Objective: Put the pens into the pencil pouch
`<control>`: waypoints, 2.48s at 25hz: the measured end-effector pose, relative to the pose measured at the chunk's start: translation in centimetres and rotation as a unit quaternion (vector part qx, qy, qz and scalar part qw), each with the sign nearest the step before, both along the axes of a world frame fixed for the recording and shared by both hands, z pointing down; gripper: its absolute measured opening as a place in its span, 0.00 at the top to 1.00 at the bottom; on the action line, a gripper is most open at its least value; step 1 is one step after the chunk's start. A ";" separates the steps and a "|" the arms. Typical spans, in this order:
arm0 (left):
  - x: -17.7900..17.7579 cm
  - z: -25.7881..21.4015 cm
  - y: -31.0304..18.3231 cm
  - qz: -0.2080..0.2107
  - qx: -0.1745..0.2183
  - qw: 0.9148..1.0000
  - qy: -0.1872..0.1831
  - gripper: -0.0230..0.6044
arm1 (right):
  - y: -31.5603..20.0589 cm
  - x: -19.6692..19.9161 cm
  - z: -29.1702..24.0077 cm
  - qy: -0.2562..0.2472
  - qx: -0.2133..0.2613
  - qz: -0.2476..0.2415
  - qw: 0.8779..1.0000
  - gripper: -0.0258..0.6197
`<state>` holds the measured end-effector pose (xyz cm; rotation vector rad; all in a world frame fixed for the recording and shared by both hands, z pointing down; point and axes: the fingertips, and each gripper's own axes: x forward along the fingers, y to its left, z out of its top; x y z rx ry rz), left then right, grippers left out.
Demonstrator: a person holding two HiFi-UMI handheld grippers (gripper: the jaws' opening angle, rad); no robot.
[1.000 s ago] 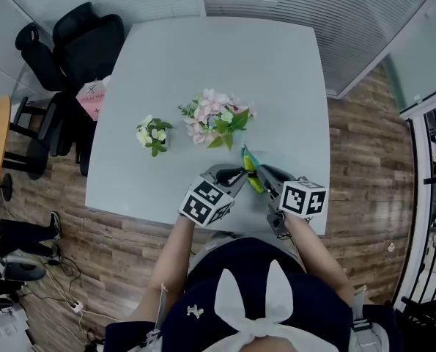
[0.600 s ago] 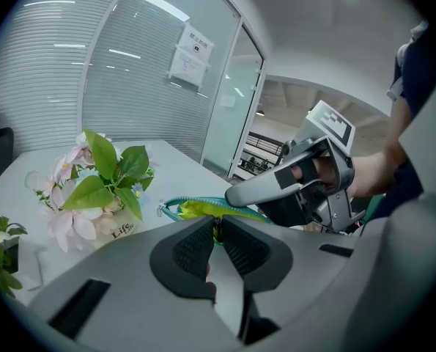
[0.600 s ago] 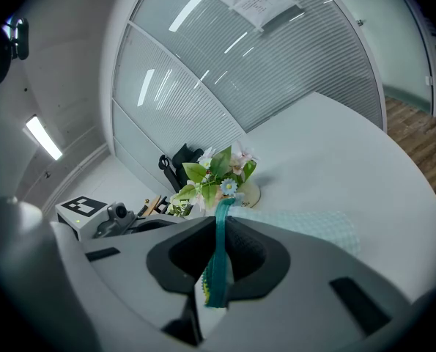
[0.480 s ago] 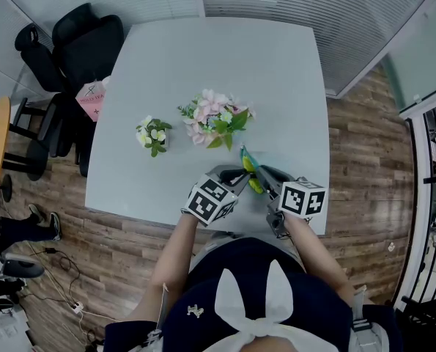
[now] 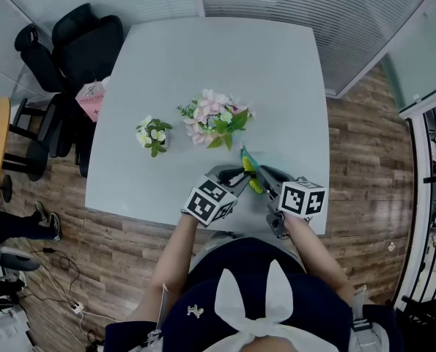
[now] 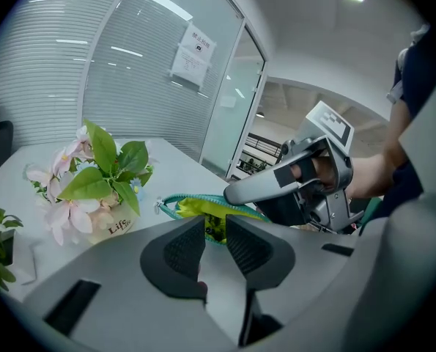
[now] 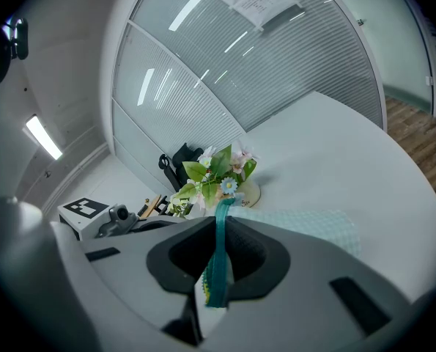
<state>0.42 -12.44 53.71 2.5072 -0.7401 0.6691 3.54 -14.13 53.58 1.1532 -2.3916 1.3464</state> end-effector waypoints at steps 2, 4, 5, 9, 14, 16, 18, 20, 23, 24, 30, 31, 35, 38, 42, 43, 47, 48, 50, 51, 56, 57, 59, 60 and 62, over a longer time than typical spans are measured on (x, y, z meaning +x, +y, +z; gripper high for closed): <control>0.0 -0.1 0.2 0.004 -0.003 1.000 0.003 0.81 | 0.0 0.0 0.0 0.000 0.000 0.000 1.000 0.89; 0.0 -0.1 0.3 0.005 -0.004 1.000 0.003 0.78 | 0.0 0.0 -0.1 0.000 0.000 0.000 1.000 0.89; -0.1 -0.1 0.3 0.004 -0.004 1.000 0.003 0.78 | 0.0 0.0 -0.1 0.001 0.001 0.001 1.000 0.89; -0.5 -0.2 0.1 -0.008 -0.001 1.000 0.005 0.78 | -0.1 0.1 0.0 0.002 0.001 0.002 1.000 0.89; -1.3 -0.7 -0.3 -0.022 0.004 1.000 0.012 0.78 | -0.1 0.0 0.0 0.002 0.001 0.002 1.000 0.89; -1.7 -0.9 -0.5 -0.033 0.012 0.999 0.012 0.78 | 0.0 0.0 0.0 0.003 0.001 0.002 1.000 0.89; -2.2 -1.3 -0.8 -0.045 0.022 0.999 0.012 0.80 | 0.0 0.0 0.0 0.004 0.001 0.001 1.000 0.89; -2.7 -1.6 -1.0 -0.055 0.027 0.998 0.018 0.88 | 0.0 0.0 0.0 0.006 0.001 0.000 1.000 0.89; -3.6 -2.1 -1.2 -0.077 0.019 0.996 0.043 0.93 | 0.0 -0.1 0.1 0.007 0.000 0.000 1.000 0.89; -3.9 -2.2 -1.3 -0.086 0.016 0.995 0.050 0.93 | -0.1 -0.2 0.1 0.007 0.000 -0.001 1.000 0.89; -5.1 -1.8 -0.8 -0.102 0.002 0.993 0.060 0.93 | 0.0 -0.7 0.4 0.010 -0.002 -0.008 1.000 0.89; -5.3 -1.7 -0.6 -0.104 0.001 0.993 0.060 0.93 | 0.0 -0.8 0.5 0.012 -0.003 -0.010 1.000 0.89; -6.0 -1.6 -0.4 -0.114 0.000 0.992 0.062 0.93 | 0.1 -1.4 1.0 0.021 -0.005 -0.017 1.000 0.89; -6.5 -1.5 -0.1 -0.120 0.002 0.991 0.060 0.93 | 0.2 -2.1 1.6 0.026 -0.010 -0.025 0.999 0.89; -7.1 -1.5 0.4 -0.129 0.002 0.990 0.059 0.93 | 0.5 -3.1 2.8 0.044 -0.015 -0.043 0.998 0.89; -7.3 -1.5 0.6 -0.131 0.001 0.990 0.059 0.93 | 0.6 -3.4 3.2 0.051 -0.016 -0.049 0.997 0.89; -8.1 -1.2 1.2 -0.141 -0.001 0.988 0.057 0.93 | 1.1 -4.6 5.1 0.074 -0.026 -0.074 0.994 0.89; -8.3 -1.2 1.3 -0.143 -0.001 0.988 0.057 0.93 | 1.2 -4.9 5.5 0.079 -0.028 -0.078 0.993 0.89; -8.5 -1.1 1.5 -0.147 -0.002 0.988 0.055 0.93 | 1.5 -5.4 6.5 0.091 -0.032 -0.089 0.991 0.89; -8.6 -1.0 1.6 -0.149 -0.002 0.987 0.054 0.93 | 1.7 -5.6 7.0 0.098 -0.035 -0.095 0.990 0.89; -9.2 -0.7 2.4 -0.156 -0.006 0.987 0.048 0.93 | 2.6 -6.7 9.9 0.133 -0.042 -0.129 0.982 0.89; -9.2 -0.6 2.6 -0.157 -0.008 0.986 0.048 0.93 | 2.8 -6.8 10.5 0.139 -0.044 -0.134 0.980 0.89; -9.3 -0.4 2.9 -0.160 -0.011 0.986 0.047 0.93 | 3.1 -6.9 11.6 0.149 -0.049 -0.143 0.977 0.89; -9.3 -0.3 3.1 -0.161 -0.012 0.986 0.047 0.93 | 3.2 -6.9 12.1 0.155 -0.052 -0.147 0.976 0.89; -9.3 -0.1 3.3 -0.163 -0.014 0.985 0.045 0.93 | 3.5 -6.7 13.0 0.166 -0.058 -0.154 0.972 0.89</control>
